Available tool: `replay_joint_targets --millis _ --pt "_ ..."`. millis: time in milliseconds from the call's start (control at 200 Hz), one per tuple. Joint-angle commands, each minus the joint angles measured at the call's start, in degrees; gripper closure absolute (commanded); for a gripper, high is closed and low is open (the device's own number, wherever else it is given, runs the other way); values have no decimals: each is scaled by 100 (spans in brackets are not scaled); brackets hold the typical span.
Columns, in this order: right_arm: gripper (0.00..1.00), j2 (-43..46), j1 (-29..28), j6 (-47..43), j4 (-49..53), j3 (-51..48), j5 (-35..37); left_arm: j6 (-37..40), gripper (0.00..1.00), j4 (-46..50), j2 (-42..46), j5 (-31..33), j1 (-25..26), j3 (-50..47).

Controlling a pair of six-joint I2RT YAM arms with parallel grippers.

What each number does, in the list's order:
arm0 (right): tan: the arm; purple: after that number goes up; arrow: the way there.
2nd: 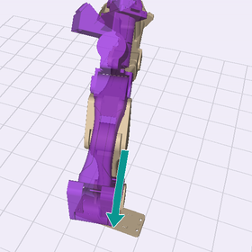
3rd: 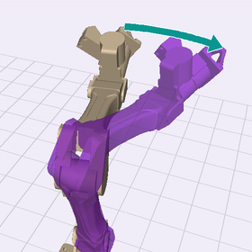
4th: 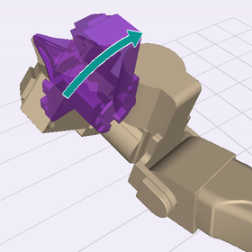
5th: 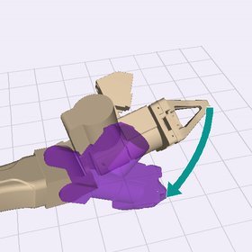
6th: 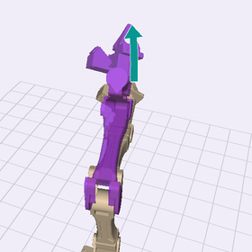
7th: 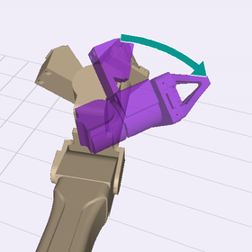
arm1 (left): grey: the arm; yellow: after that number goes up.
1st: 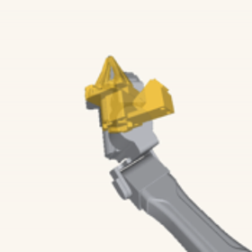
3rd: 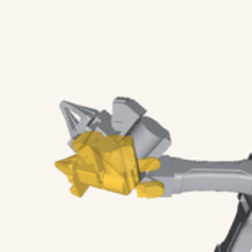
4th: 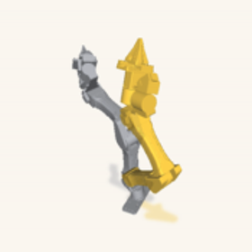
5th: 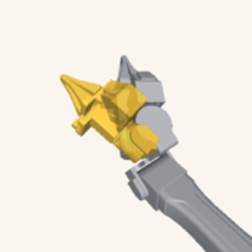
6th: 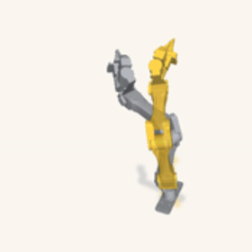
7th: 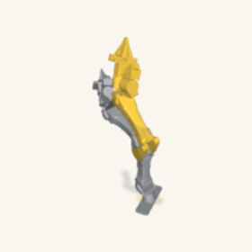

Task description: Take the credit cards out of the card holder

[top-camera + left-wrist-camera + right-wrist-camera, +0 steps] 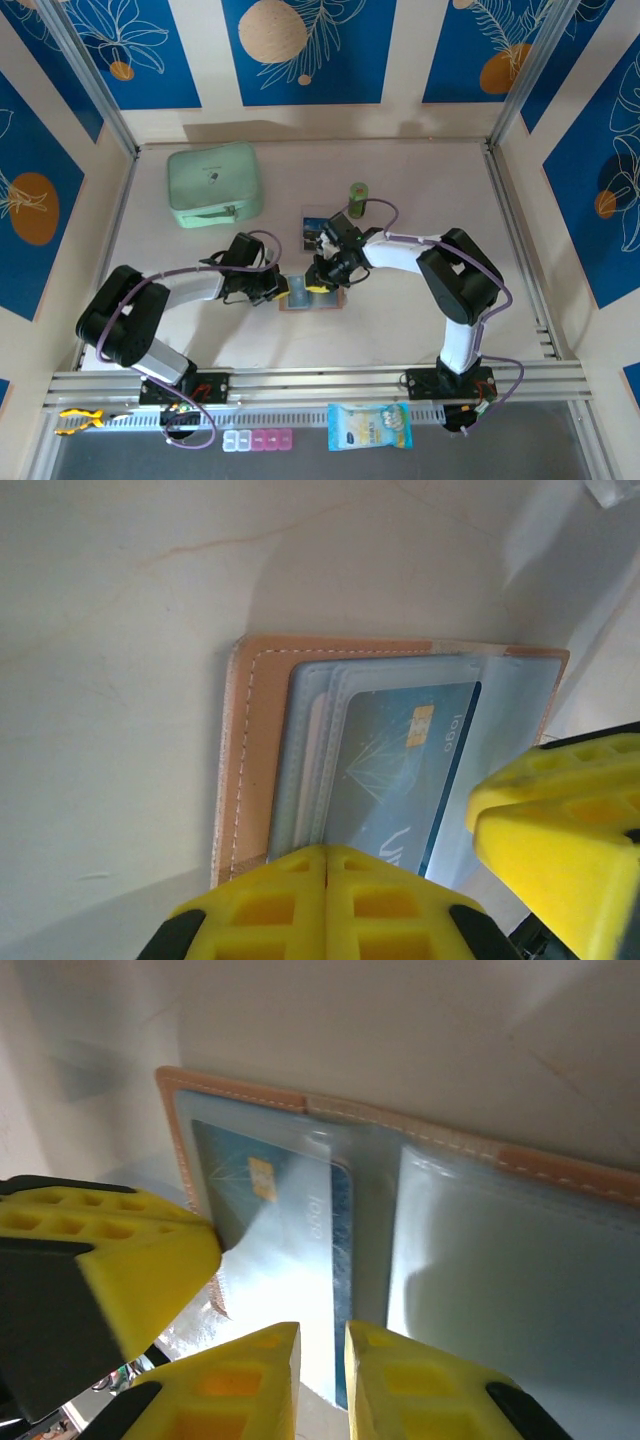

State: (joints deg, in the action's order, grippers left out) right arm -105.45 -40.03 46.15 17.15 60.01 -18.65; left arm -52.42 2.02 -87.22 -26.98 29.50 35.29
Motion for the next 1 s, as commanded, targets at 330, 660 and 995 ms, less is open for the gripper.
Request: replay_joint_targets --millis 330,660,995 --pt "83 -165 -66 -9 17 291 -226 171 97 183 -77 6 -84 -8" --pt "77 -346 -93 -62 144 413 -216 171 97 176 -50 -15 -102 -3" --pt "71 -280 -126 -144 432 415 144 145 97 310 174 4 -102 22"
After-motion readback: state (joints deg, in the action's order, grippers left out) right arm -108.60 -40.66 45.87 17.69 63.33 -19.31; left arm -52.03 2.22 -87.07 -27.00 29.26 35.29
